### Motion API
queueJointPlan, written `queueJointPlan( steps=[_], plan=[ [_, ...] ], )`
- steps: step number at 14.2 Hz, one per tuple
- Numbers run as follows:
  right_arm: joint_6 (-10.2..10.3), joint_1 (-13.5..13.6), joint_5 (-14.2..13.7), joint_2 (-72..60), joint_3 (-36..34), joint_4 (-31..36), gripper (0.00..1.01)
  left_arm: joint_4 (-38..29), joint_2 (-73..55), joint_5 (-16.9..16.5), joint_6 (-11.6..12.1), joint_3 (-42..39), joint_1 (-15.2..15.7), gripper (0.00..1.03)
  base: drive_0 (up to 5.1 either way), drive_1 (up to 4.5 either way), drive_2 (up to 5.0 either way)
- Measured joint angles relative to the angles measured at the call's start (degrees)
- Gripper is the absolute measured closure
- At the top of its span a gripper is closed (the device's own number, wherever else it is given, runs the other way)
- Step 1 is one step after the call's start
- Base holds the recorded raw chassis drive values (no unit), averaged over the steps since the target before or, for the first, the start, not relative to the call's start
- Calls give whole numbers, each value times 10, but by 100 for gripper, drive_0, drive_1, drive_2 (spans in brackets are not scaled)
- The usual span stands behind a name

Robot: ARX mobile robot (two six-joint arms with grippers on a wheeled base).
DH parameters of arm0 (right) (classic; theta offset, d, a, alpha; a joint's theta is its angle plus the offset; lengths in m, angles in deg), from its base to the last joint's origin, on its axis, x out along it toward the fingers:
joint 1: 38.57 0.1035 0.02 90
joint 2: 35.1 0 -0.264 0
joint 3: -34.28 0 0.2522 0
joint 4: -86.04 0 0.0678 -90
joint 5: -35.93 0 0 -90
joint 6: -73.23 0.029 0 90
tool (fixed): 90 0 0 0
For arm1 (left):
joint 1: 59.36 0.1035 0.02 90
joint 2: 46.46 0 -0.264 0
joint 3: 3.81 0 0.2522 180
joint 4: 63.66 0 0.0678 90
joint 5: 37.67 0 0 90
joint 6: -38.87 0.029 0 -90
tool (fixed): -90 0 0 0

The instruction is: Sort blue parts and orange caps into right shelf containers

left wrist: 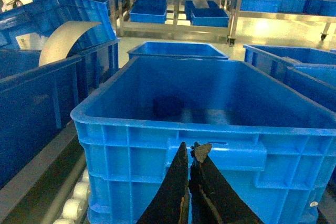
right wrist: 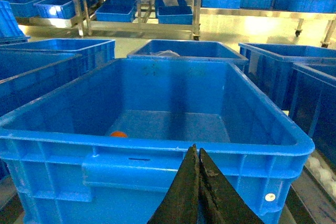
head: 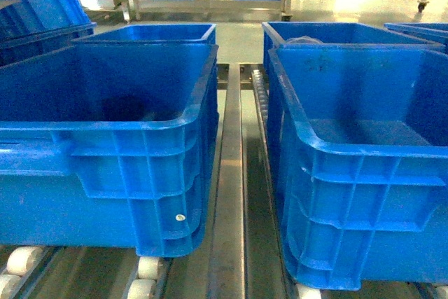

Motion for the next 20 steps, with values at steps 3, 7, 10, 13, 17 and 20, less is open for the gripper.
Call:
queueJointPlan(
  steps=[3,7,10,13,17,20],
  plan=[
    [0,0,1,87,0,-94,100,62,45,2,0,0,0,101,0,0,0],
    [0,0,0,91,0,-94,100,105,98,0,2,0,1,101,0,0,0],
    [0,0,0,91,0,-92,74,106,98,0,2,0,1,77,0,0,0],
    [0,0,0,91,0,-92,45,106,98,0,2,0,1,46,0,0,0],
    [0,0,0,91,0,-93,1,106,98,0,3,0,1,3,0,0,0],
    [0,0,0,91,0,-93,3,106,98,0,3,0,1,5,0,0,0]
  ],
)
